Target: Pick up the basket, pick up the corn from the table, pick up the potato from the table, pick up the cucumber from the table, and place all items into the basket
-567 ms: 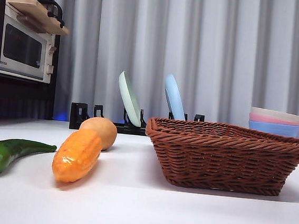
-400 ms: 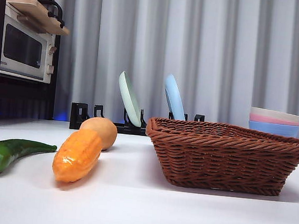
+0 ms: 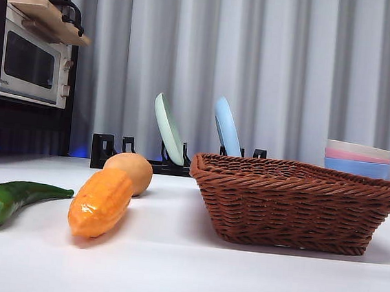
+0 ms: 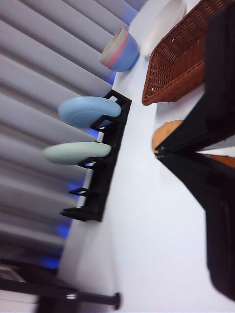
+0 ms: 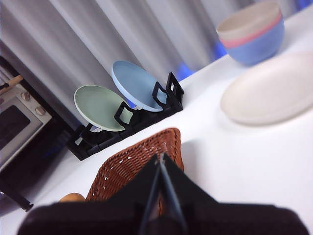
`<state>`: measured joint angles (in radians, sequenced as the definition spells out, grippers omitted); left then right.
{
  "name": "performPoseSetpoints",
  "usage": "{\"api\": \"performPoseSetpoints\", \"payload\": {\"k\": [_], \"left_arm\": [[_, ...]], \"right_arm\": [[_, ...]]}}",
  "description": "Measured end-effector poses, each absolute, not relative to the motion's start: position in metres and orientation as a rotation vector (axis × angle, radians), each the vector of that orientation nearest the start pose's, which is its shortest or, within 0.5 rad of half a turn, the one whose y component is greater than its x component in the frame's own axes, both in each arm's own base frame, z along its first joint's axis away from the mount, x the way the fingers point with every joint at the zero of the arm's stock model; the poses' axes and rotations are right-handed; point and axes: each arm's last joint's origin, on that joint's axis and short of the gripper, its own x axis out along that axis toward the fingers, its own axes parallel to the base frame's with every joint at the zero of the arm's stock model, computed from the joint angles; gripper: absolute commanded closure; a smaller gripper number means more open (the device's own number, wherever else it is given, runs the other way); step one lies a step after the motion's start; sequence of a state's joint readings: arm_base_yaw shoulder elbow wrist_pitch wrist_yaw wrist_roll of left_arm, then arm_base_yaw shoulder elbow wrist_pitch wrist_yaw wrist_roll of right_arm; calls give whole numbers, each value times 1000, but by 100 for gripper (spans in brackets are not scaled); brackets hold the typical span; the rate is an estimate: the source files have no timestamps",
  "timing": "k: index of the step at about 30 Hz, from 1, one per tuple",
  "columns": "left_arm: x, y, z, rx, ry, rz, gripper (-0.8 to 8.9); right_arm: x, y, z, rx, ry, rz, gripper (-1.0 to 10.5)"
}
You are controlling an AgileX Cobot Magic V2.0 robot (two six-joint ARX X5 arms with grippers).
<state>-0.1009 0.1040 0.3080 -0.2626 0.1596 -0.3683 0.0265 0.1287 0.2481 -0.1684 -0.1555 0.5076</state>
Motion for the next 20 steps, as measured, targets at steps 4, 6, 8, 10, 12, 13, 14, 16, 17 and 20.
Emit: {"api": "performPoseSetpoints", "payload": {"k": [4,6,8,10,12,13,14,16,17,20], "left_arm": [[84,-13,269,-278,146,-243,821],[89,-14,286,-242,168,-243,821],[97,-14,303,-211,199,-242,821],[106,-15,317,-185,239,-241,821],[115,-16,329,-162,287,-241,819],[121,-17,334,-149,314,-242,818],[126,-18,339,-136,345,-243,818],[136,-19,345,-116,406,-254,818],[142,-20,348,-107,438,-268,818],[158,-23,348,-99,541,-313,818]], "right_arm": [[97,7,252,438,147,156,957],[103,7,268,400,180,153,955],[111,7,284,361,223,148,954],[119,8,298,325,268,144,954],[129,8,311,287,320,141,953],[135,8,317,268,351,140,952],[141,8,322,248,384,140,949],[152,9,329,214,447,140,949],[158,9,332,197,485,141,949],[174,11,334,167,591,194,948]]}}
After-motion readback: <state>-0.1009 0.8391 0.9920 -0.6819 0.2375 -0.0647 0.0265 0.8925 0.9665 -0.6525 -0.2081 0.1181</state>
